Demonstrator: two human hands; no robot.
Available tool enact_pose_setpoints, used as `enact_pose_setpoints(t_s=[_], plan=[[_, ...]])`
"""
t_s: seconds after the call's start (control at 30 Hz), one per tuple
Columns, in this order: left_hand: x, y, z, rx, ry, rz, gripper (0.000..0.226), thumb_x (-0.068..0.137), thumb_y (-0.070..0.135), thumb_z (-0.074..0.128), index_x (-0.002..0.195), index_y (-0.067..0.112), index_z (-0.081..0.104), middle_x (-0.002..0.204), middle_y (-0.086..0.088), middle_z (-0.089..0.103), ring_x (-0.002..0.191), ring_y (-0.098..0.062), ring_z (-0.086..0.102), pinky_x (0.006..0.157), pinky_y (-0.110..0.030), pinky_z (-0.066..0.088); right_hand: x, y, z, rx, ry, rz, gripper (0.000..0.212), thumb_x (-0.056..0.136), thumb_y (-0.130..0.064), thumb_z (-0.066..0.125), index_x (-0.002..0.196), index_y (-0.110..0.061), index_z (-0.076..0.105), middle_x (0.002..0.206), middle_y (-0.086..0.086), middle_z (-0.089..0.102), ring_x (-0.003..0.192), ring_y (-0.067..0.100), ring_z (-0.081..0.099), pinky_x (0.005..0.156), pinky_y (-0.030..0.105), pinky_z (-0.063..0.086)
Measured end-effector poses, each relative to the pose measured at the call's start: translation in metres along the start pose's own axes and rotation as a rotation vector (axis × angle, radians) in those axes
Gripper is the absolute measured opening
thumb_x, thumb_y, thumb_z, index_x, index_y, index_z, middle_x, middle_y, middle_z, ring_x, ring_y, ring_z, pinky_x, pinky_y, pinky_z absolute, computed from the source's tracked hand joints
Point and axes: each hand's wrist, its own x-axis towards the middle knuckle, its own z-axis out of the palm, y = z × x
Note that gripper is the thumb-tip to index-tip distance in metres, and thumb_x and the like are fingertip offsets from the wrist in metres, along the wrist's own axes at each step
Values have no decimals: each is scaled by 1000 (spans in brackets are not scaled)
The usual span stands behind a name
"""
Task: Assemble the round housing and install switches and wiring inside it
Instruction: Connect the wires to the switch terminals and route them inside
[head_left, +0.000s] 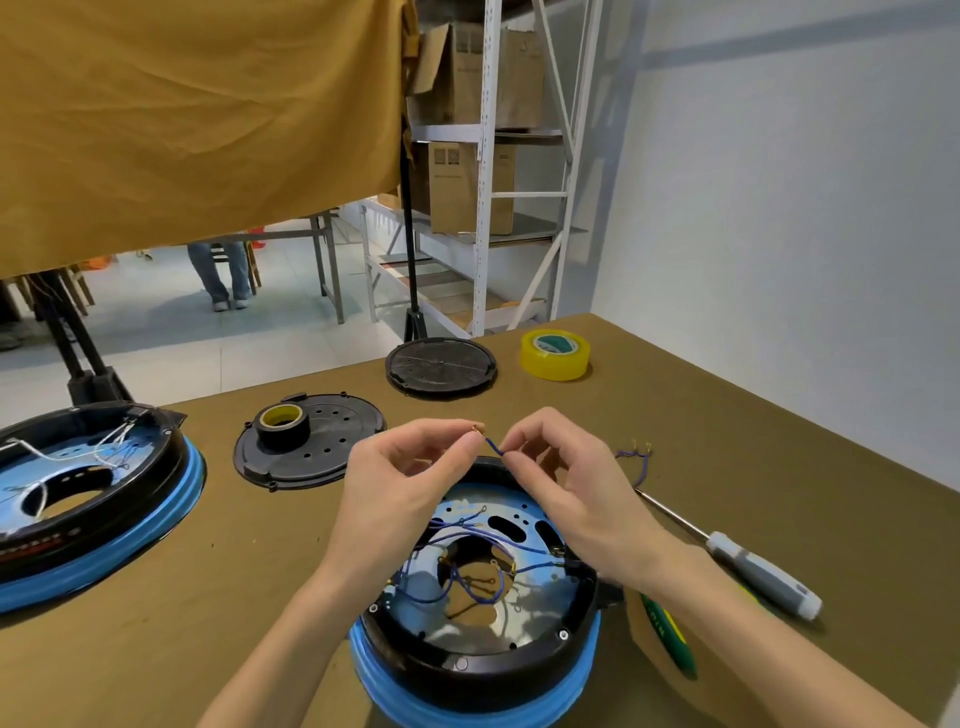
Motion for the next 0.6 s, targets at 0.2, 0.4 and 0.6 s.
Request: enact_pose_setpoints(t_s=[0.2,0.4,0.6], plan=[[-1,15,-3,-141,-71,-63,17,79,32,79,95,26,83,94,-1,80,89,-11,75,75,-14,55,-6,-9,-4,-99,-1,-147,7,103,-18,58,105,-24,60,99,-13,57,86,20,57,71,26,47],[-2,19,-7,-127,-121,-39,20,78,26,81,99,25,82,91,-4,79,84,-12,74,74,-18,56,-9,-14,-7,-36,-10,-103,9,103,-15,58,106,-23,62,98,-10,60,86,20,58,72,28,49],[-1,18,-10,-69,-94,-21,11,80,30,80,90,26,81,89,-1,79,82,-9,73,73,-17,55,-12,-23,-6,232,-75,65,10,103,-17,52,105,-22,60,86,-2,63,76,15,55,69,26,48]])
